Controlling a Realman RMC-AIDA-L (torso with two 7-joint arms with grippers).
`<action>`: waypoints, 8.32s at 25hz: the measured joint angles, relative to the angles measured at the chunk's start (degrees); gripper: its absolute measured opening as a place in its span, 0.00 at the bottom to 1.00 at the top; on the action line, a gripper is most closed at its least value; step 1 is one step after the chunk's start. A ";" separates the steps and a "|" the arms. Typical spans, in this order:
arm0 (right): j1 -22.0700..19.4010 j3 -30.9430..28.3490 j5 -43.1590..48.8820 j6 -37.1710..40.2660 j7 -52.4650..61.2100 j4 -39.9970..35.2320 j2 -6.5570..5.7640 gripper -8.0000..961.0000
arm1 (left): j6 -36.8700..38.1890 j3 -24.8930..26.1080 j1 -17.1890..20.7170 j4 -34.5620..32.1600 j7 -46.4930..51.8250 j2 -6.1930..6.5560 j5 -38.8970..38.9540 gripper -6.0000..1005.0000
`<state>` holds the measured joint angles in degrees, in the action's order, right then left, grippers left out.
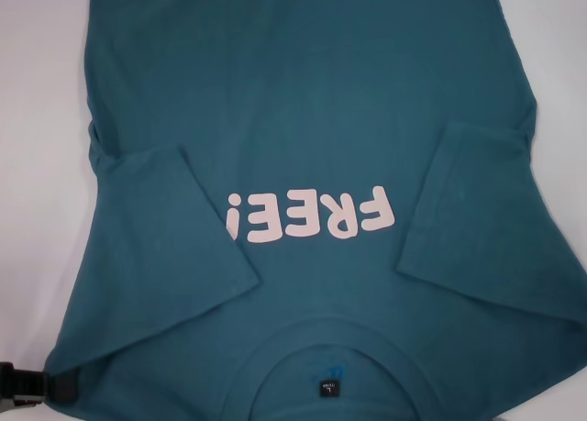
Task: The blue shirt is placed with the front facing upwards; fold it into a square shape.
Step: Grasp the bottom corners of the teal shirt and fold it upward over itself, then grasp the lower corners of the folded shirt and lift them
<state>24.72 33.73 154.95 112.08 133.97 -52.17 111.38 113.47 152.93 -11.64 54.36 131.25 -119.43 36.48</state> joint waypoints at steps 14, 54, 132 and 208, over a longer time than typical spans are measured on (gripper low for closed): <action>1.57 -2.79 -9.79 1.46 -4.01 0.33 -1.14 0.03 | 1.51 0.96 -3.35 -0.58 -1.10 1.21 7.12 0.04; 9.72 -7.92 -25.87 -20.26 -0.68 0.78 0.69 0.03 | -31.07 0.15 -22.62 -6.99 3.58 -0.94 15.83 0.04; 13.56 6.11 -25.76 -56.44 -3.80 3.27 5.03 0.03 | -68.50 -14.87 -38.51 -18.85 -3.14 0.51 15.35 0.04; 0.71 -1.48 -44.83 -26.50 -30.06 9.16 4.53 0.96 | -44.99 -10.10 -16.54 -12.44 2.29 0.43 21.36 0.93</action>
<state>25.43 32.25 110.12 85.58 103.91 -43.00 115.91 68.47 142.84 -28.18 41.91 133.54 -119.00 57.83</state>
